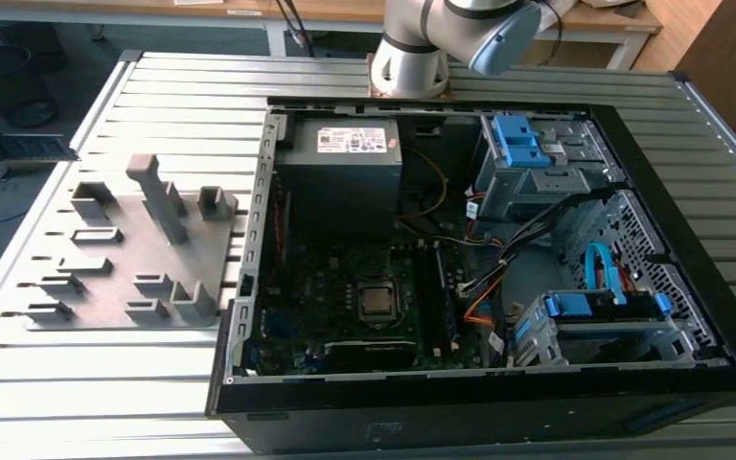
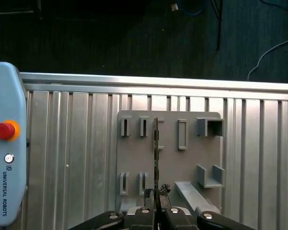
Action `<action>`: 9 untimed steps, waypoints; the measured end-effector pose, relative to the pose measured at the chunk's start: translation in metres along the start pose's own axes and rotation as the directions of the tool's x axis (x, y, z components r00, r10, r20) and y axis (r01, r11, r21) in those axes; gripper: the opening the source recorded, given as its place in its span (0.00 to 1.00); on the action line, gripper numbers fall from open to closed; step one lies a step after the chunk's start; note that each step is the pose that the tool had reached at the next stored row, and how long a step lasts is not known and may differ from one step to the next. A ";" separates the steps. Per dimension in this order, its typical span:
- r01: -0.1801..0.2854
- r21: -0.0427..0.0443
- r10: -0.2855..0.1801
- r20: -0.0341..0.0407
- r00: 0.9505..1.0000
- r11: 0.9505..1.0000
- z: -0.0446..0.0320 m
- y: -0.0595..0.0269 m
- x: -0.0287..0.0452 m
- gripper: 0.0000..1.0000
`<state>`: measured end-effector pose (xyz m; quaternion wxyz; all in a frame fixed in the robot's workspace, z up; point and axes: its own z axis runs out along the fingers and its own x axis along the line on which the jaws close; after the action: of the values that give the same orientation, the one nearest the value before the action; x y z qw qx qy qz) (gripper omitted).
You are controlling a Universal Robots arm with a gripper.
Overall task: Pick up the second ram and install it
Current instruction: 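Pick up the second ram and move it above second insertion slot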
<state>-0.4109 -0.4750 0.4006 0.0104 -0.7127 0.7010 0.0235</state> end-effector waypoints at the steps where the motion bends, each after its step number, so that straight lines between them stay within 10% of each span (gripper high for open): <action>1: 0.000 0.000 0.000 0.000 1.000 1.000 -0.0012 0.0000 -0.0001 0.14; 9: 0.000 0.000 0.000 0.000 1.000 1.000 -0.0141 0.0002 -0.0007 0.14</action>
<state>-0.4109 -0.4750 0.4147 0.0104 -0.7127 0.7009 0.0235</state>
